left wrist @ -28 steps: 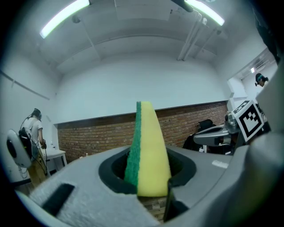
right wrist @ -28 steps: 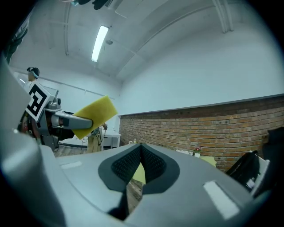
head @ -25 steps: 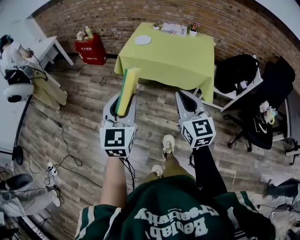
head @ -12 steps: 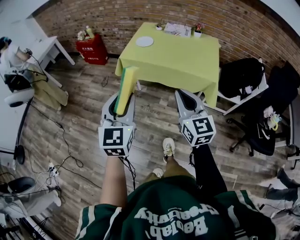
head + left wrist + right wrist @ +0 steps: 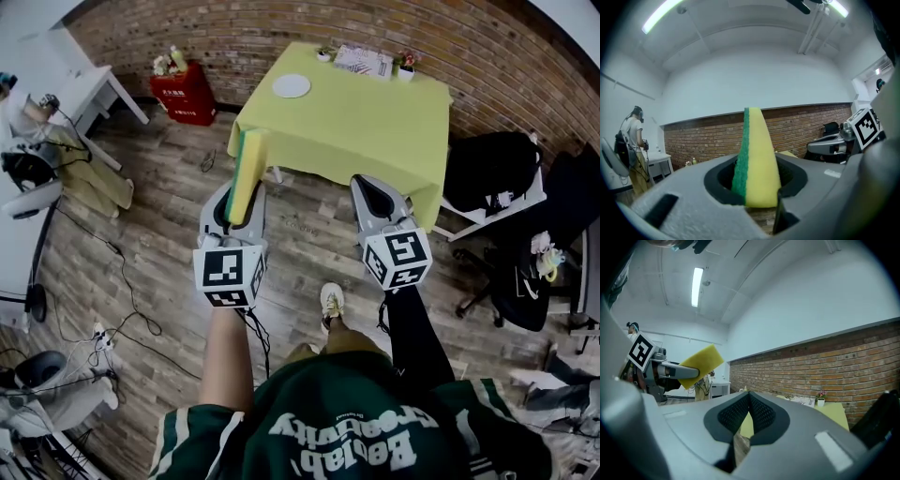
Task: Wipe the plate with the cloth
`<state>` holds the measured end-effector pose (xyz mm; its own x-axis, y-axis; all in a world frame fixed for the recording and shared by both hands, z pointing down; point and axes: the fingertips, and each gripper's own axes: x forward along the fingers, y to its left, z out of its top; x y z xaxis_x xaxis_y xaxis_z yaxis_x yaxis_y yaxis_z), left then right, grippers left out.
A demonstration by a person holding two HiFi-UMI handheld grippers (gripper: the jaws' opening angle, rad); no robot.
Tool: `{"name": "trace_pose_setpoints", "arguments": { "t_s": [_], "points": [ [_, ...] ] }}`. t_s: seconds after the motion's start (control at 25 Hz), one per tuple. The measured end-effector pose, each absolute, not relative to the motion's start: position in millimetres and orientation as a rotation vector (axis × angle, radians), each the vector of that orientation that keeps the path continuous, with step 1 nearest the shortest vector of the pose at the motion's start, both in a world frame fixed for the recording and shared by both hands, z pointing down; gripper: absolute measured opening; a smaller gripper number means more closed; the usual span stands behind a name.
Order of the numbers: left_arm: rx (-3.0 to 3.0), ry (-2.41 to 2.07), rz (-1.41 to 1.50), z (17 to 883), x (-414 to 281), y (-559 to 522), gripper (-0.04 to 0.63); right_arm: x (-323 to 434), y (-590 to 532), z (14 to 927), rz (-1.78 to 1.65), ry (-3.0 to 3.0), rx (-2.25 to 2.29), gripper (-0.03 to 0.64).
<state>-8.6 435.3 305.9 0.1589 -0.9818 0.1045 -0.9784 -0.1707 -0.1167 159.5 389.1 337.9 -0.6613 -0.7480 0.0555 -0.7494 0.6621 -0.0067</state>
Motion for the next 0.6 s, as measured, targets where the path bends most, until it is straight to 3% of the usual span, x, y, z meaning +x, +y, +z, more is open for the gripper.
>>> {"name": "trace_pose_setpoints", "arguments": {
  "t_s": [0.6],
  "points": [
    [-2.319,2.080,-0.290,301,-13,321,0.140,153,267,336,0.077,-2.855,1.195,0.014]
  ]
}}
